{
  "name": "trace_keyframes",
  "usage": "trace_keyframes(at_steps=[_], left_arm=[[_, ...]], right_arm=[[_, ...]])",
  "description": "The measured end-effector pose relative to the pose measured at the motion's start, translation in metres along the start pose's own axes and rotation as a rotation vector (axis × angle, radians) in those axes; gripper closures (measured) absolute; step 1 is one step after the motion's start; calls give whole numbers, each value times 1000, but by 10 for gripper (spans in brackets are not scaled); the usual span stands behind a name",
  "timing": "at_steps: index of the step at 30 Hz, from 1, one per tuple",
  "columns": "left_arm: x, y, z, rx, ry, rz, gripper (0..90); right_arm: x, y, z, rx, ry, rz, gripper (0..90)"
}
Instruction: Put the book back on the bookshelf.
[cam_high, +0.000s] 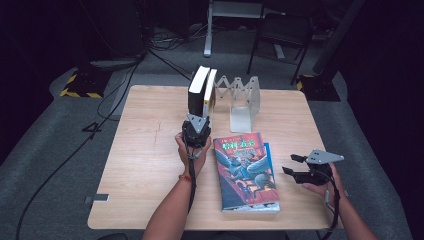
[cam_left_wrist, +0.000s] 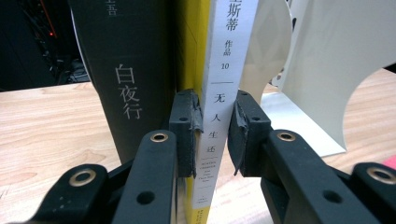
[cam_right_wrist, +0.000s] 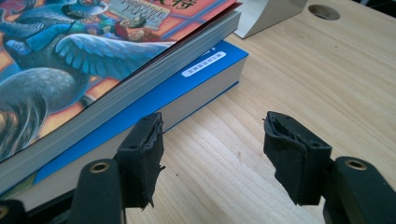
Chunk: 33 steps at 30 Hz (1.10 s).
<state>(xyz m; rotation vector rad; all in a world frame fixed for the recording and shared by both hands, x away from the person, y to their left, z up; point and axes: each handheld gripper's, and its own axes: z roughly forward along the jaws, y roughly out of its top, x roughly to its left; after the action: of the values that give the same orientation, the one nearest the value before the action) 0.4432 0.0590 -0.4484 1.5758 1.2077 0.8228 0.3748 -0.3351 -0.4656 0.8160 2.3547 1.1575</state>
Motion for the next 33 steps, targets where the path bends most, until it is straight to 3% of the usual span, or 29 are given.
trace_keyframes(at_steps=[9, 12, 23, 28, 33], left_arm=[[1, -7, -10, -6, -26, 22, 724], [0, -5, -6, -12, -16, 33, 726], [6, 4, 12, 6, 3, 0, 721], [8, 0, 5, 13, -10, 0, 620], [5, -4, -6, 29, -34, 78, 634]], right_arm=[[3, 0, 3, 19, 7, -17, 381], [4, 0, 3, 22, 6, -22, 382], [3, 0, 4, 32, 4, -17, 380], [2, 0, 3, 27, 3, -14, 379], [3, 1, 2, 25, 8, -19, 379]])
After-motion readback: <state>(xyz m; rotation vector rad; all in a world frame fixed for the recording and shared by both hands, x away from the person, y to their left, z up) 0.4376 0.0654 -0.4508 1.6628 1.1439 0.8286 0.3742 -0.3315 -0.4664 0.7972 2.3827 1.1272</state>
